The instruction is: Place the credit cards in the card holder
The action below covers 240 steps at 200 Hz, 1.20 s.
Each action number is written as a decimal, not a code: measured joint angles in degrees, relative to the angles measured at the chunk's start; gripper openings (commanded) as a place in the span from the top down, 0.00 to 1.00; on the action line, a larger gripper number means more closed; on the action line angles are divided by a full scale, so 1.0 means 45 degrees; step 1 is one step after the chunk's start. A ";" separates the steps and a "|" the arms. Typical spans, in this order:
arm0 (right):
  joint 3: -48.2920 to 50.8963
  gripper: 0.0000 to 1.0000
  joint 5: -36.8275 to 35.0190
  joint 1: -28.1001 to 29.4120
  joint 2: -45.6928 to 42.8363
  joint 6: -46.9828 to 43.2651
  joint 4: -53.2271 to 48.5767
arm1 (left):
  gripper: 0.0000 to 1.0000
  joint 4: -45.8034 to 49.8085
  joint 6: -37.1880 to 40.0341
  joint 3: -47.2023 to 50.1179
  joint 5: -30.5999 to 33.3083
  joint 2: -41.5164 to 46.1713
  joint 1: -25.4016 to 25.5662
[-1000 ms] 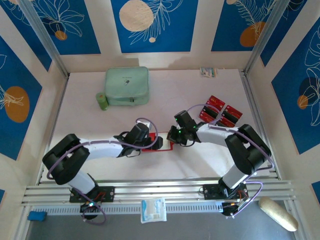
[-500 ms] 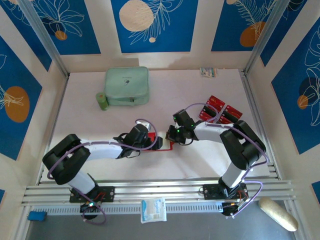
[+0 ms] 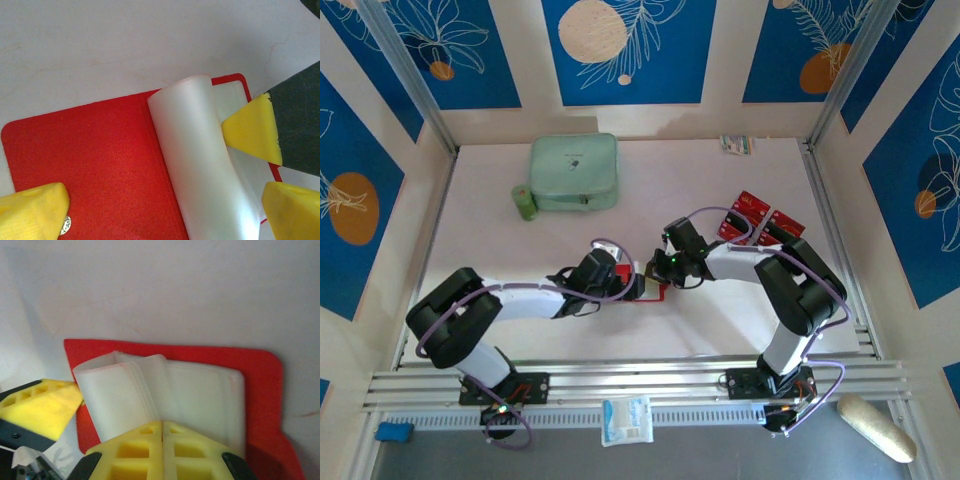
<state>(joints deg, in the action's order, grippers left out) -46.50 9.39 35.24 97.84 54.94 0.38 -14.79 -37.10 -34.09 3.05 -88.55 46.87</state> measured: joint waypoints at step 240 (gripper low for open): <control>-0.0287 1.00 0.0976 0.0427 0.0393 0.1622 0.1486 | 0.00 -0.0505 0.1972 0.1428 -0.0918 0.1676 -0.0058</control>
<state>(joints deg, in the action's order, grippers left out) -47.79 13.78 37.17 99.61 62.24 7.07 -17.06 -28.23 -27.66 -1.08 -81.01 46.61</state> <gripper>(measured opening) 0.061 0.998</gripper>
